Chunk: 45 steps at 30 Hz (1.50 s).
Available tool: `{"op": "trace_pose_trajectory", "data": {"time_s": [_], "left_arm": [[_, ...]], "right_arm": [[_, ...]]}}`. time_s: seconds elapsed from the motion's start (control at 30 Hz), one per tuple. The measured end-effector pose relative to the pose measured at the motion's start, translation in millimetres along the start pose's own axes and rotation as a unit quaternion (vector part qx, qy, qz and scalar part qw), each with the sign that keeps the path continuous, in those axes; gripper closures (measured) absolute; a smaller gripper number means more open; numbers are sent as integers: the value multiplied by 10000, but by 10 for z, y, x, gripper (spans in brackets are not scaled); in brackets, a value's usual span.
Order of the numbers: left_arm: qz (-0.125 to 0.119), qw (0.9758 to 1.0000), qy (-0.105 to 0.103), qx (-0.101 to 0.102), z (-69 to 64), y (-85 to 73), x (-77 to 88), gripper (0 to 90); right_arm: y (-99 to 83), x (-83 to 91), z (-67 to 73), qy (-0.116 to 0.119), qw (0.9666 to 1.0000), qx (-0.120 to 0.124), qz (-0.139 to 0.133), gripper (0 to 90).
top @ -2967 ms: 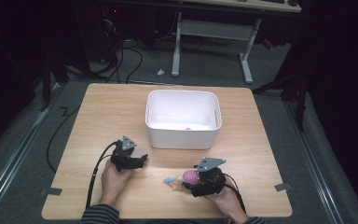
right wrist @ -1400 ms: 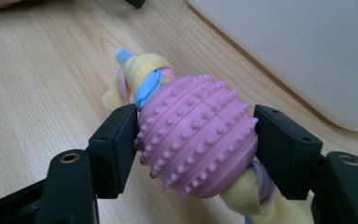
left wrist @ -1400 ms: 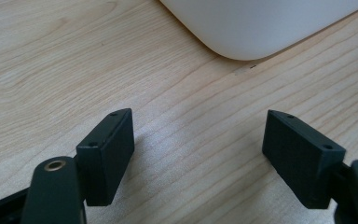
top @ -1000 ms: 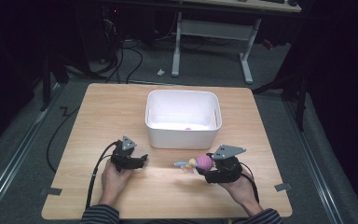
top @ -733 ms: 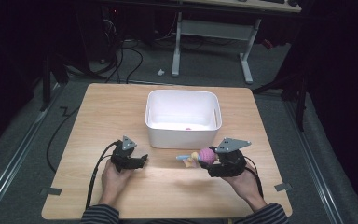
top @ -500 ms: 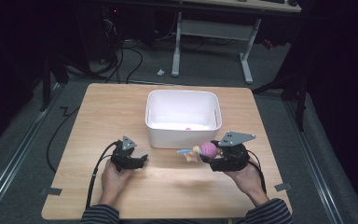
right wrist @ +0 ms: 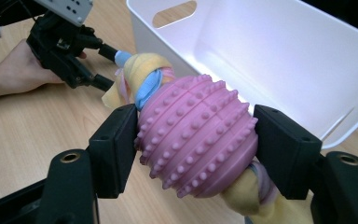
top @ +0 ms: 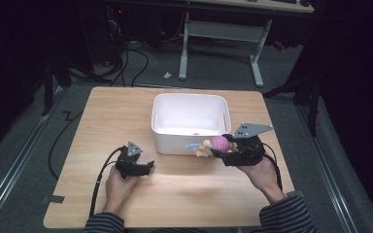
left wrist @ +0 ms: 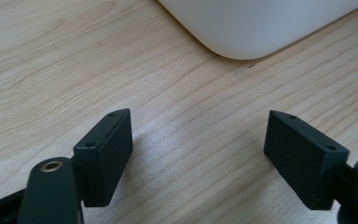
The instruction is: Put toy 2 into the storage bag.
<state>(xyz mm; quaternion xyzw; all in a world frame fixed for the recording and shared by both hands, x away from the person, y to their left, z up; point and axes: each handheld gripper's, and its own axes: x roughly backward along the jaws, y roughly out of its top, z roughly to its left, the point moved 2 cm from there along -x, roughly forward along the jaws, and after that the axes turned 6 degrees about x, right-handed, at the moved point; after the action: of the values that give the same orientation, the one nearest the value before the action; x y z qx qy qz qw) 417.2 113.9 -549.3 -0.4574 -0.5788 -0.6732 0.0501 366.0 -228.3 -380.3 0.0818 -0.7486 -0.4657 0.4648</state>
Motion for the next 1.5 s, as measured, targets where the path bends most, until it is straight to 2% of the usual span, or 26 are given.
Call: {"op": "trace_pose_trajectory", "data": {"time_s": [0.33, 0.73, 0.97, 1.13, 1.33, 1.5], "left_arm": [[8, 10000, -5, -9, 1, 0, 1, 236], [-1, 10000, -5, 4, -1, 0, 0, 236], [5, 10000, -13, 2, 2, 0, 1, 237], [5, 10000, -14, 2, 3, 0, 1, 239], [5, 10000, -16, 5, 3, 0, 2, 239], [5, 10000, -18, 6, 4, 0, 2, 240]], "right_arm": [[257, 50, -157, -150, 9998, 98, -107, 338], [424, -54, -419, -292, 9995, -82, -44, 338], [469, -216, -513, -320, 9993, -156, 78, 337], [507, -367, -559, -254, 9993, -260, 113, 337], [523, -622, -540, -190, 9990, -197, 353, 336], [516, -751, -490, -96, 9986, -162, 488, 336]]}}
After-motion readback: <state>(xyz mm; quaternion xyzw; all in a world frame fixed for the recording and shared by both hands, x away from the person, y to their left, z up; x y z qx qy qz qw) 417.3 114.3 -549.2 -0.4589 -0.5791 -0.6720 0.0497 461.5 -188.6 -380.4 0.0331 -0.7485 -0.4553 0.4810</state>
